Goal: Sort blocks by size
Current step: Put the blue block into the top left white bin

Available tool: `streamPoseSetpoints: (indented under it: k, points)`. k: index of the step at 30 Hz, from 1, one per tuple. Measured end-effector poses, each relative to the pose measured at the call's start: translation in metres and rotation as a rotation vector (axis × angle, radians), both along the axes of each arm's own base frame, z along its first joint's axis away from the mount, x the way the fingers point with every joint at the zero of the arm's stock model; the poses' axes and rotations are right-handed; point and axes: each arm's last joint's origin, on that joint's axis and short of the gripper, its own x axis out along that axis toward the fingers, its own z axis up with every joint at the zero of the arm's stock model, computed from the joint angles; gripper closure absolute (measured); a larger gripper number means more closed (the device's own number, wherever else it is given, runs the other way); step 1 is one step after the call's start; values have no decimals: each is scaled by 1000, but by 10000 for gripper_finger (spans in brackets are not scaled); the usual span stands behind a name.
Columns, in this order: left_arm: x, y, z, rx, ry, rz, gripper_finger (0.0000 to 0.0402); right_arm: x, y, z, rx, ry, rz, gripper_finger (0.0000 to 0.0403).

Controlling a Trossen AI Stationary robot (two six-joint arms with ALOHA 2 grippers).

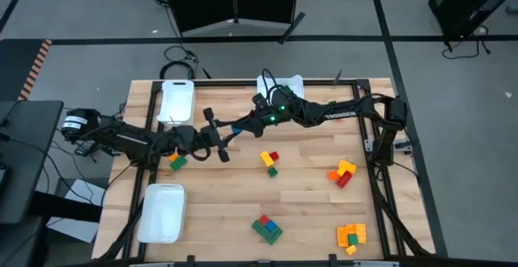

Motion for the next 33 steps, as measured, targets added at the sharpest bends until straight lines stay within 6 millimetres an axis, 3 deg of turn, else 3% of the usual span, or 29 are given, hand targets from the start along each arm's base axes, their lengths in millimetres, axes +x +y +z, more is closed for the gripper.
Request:
streamPoseSetpoints:
  k: [9, 14, 22, 33]
  points:
    - [0, 1, 0, 2, 4, 27, 255, -2, -3, 0, 23, 4, 73, 152]
    - [-4, 2, 1, 5, 21, 82, 255, -6, -12, -8, 62, 82, 79, 133]
    - [-23, 6, 1, -105, 119, 123, 255, -27, -19, -19, 9, 355, -12, 154]
    - [-51, 31, -13, -424, 137, 469, 255, -90, 20, 19, -224, 775, -235, 204]
